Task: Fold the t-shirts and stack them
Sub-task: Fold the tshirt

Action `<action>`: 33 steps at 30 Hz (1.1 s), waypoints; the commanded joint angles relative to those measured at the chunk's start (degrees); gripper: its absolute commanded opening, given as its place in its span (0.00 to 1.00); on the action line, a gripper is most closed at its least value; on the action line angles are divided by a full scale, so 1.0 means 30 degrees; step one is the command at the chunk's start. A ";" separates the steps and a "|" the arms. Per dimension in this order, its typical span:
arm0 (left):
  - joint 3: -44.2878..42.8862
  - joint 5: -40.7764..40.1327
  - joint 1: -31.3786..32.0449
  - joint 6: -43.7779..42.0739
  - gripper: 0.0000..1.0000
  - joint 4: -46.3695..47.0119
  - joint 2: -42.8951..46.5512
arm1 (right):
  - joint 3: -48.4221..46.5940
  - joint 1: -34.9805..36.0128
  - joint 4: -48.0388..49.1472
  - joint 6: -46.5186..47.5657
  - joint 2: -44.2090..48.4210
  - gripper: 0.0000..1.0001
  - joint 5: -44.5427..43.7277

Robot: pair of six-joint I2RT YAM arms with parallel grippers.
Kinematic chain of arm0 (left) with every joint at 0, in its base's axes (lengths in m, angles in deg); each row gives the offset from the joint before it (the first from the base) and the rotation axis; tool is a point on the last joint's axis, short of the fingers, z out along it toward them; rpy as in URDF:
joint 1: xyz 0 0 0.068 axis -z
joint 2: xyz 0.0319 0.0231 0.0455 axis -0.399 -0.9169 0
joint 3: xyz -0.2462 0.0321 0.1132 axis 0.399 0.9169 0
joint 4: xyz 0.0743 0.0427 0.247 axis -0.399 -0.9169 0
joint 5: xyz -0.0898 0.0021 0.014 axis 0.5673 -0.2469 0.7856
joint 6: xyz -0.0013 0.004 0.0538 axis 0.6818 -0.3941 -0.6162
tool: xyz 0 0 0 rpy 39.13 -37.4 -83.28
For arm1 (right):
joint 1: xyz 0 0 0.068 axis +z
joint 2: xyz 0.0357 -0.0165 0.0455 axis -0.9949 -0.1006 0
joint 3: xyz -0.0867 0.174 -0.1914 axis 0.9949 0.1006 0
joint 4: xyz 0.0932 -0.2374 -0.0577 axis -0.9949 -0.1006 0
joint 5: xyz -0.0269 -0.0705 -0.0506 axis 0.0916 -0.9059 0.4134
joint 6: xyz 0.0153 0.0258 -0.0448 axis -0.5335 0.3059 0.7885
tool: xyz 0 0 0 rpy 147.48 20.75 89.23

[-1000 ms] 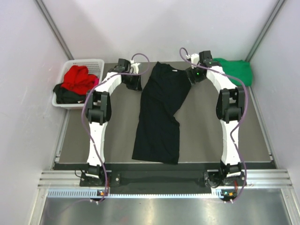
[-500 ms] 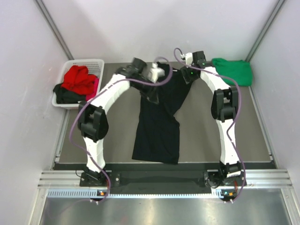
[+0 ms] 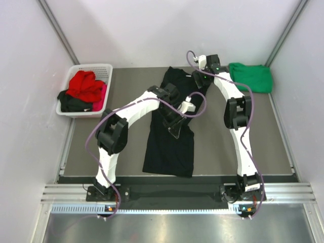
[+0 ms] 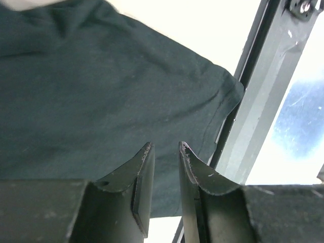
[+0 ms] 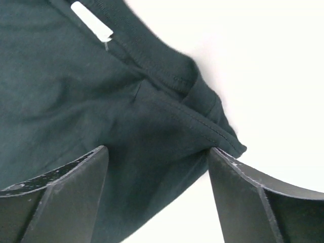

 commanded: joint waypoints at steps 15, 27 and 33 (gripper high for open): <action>-0.1036 -0.2356 0.1813 -0.0729 0.32 -0.0304 -0.0116 | -0.1223 -0.0840 0.5231 0.1317 -0.0646 0.85 0.0203; -0.1038 -0.3061 0.1872 -0.0876 0.32 -0.0304 0.0265 | 0.7625 -0.3476 0.6610 -0.9377 0.6416 0.68 0.3980; -0.0774 -0.2944 0.1872 -0.0847 0.32 -0.0333 0.0265 | 0.9328 -0.4415 0.6875 -1.0903 0.6213 0.60 0.7910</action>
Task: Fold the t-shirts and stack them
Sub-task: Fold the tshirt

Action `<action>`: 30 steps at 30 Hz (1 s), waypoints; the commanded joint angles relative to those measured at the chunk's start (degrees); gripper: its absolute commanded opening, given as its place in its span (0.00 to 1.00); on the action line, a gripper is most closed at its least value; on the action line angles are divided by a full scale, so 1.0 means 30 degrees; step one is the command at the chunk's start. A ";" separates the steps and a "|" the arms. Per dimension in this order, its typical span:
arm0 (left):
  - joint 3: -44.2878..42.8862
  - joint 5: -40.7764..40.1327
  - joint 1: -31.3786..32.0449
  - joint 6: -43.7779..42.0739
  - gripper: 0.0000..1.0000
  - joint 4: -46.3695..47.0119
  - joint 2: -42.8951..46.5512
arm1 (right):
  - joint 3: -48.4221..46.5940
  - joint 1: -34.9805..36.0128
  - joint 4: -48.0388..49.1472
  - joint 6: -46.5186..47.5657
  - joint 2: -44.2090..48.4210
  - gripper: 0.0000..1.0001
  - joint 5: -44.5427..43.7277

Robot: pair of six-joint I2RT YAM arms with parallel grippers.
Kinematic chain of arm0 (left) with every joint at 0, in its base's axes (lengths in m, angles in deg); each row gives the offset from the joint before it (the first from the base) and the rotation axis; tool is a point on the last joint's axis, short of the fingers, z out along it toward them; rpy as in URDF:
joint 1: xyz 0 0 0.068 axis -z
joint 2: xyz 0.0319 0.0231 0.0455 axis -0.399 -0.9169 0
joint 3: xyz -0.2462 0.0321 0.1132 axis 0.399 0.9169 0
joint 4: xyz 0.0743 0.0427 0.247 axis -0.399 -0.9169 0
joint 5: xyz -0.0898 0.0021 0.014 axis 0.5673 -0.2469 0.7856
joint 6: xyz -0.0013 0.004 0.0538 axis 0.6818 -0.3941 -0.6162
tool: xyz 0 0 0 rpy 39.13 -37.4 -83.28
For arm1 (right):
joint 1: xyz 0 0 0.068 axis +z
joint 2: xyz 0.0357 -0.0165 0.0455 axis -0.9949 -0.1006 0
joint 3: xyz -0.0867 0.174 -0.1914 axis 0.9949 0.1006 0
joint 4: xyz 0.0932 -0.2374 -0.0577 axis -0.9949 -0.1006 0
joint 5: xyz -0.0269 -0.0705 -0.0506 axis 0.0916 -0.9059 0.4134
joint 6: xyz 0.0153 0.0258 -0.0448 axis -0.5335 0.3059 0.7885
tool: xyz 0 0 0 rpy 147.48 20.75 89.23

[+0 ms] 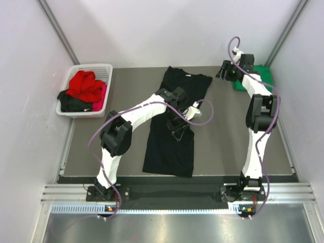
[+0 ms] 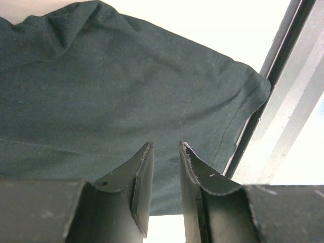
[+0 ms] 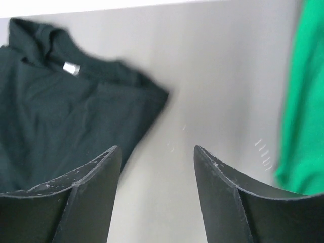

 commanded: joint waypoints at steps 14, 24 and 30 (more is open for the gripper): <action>0.0394 -0.0184 0.0095 -0.0351 0.32 -0.0348 0.0614 | 0.2008 0.0651 -0.0326 -0.2991 -0.0801 0.56 0.5676; 0.0717 0.0020 0.0094 -0.0205 0.32 -0.0261 0.0644 | 0.1364 0.1675 -0.0679 -0.3254 -0.2088 0.50 0.4444; 0.1038 0.0255 0.0095 -0.0205 0.32 -0.0319 0.0584 | -0.0072 0.2437 -0.0617 -0.2933 -0.2853 0.00 0.3458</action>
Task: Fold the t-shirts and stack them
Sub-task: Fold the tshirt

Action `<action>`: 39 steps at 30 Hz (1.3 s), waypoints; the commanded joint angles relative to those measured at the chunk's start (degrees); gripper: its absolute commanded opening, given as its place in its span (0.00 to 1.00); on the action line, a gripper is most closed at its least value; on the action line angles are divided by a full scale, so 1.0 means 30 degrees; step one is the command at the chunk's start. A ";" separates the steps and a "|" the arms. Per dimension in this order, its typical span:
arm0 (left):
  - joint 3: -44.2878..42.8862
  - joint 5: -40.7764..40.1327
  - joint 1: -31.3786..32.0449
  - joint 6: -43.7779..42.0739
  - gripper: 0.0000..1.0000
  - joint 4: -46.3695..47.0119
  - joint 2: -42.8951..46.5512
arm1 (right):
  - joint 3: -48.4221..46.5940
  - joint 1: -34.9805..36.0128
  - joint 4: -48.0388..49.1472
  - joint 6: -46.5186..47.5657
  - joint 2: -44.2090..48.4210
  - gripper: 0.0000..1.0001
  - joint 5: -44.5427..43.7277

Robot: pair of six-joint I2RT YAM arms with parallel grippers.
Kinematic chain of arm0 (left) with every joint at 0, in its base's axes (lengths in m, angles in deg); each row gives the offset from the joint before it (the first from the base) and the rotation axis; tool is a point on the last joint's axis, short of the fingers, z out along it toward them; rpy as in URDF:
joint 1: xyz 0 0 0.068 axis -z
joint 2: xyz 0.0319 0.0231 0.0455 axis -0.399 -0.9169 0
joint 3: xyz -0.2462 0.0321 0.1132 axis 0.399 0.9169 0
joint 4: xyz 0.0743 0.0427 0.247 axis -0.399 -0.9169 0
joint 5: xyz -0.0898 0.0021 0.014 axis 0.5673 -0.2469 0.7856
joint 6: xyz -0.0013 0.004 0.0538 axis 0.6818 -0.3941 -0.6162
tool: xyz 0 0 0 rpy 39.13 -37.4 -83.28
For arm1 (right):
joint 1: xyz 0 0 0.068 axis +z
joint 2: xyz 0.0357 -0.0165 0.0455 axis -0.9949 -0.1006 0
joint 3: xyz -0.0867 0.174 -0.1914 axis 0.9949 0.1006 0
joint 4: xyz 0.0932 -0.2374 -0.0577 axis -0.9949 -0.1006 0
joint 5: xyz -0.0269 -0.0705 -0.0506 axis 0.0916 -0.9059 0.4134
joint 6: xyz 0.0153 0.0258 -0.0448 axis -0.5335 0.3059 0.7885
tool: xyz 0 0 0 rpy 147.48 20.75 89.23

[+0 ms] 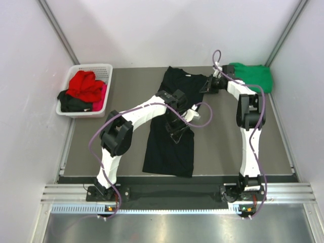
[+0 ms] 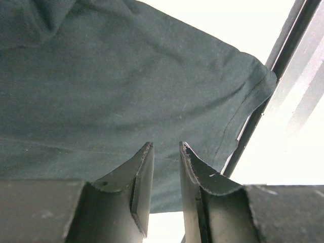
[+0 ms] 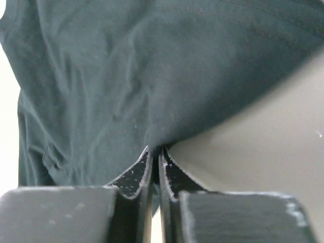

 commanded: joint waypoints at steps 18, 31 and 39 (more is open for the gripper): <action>-0.0362 0.0400 0.0153 -0.0270 0.32 -0.0304 0.0235 | -0.4907 0.0543 0.1134 -0.0224 -0.1933 0.06 -0.4568; -0.2500 0.1658 0.1851 -0.0212 0.33 -0.0334 -0.1377 | -0.7459 0.0602 0.2014 0.0040 -0.3635 0.05 -0.5566; -0.3120 -0.2318 0.1214 0.2065 0.33 0.0863 0.0780 | -0.3921 0.0251 0.2015 0.0742 0.0546 0.79 -0.3723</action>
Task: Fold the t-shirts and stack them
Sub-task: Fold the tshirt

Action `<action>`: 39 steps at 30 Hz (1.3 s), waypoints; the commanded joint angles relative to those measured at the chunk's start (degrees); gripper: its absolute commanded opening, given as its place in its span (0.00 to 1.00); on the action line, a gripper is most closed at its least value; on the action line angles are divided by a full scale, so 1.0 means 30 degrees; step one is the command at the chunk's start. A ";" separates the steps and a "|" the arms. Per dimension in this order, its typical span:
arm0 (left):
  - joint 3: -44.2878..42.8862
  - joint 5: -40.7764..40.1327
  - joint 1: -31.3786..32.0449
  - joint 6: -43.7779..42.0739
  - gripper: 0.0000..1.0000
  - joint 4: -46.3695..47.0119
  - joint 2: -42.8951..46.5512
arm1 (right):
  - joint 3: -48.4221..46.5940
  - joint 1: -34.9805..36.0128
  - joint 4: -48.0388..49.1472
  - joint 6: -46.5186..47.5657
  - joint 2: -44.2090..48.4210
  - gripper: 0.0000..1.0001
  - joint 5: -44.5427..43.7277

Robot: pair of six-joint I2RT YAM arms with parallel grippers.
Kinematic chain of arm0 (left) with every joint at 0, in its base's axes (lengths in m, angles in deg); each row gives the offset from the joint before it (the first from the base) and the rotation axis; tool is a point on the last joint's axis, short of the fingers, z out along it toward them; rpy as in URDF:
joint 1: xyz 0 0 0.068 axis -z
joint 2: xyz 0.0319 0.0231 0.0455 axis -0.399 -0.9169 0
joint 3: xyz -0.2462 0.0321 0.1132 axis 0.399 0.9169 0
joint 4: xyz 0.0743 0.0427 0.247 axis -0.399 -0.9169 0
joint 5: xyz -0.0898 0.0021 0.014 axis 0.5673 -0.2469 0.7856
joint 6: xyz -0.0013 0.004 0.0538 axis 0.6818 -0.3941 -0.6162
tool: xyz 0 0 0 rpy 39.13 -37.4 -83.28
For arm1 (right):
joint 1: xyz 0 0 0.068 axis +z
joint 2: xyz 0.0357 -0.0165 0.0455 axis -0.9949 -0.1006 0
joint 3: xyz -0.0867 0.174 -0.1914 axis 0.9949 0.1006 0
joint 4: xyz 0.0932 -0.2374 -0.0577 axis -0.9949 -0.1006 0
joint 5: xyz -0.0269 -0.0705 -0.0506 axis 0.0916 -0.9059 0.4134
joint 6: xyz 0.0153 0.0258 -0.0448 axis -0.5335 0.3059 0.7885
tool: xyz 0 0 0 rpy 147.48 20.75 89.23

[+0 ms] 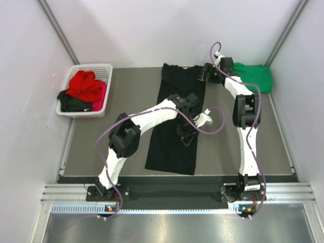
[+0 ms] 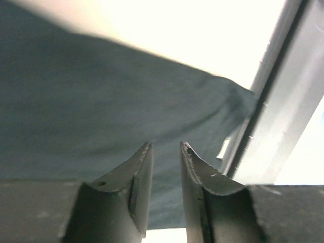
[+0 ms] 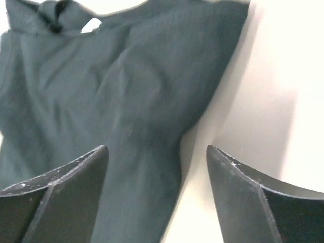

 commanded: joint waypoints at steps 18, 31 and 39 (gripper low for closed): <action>1.1710 0.0896 -1.3281 1.4498 0.47 0.7304 0.8578 | 2.3087 0.2043 -0.4326 -0.3102 1.6676 0.65 0.6625; 1.7222 0.2362 -1.3341 1.3298 0.56 0.6311 0.9754 | 2.7668 0.5884 -0.6255 -0.4456 1.6061 0.62 0.5250; 2.0204 0.3152 -1.3283 1.3677 0.56 0.6423 1.0865 | 3.1331 0.7729 -0.5587 -0.6300 1.8901 0.62 0.4316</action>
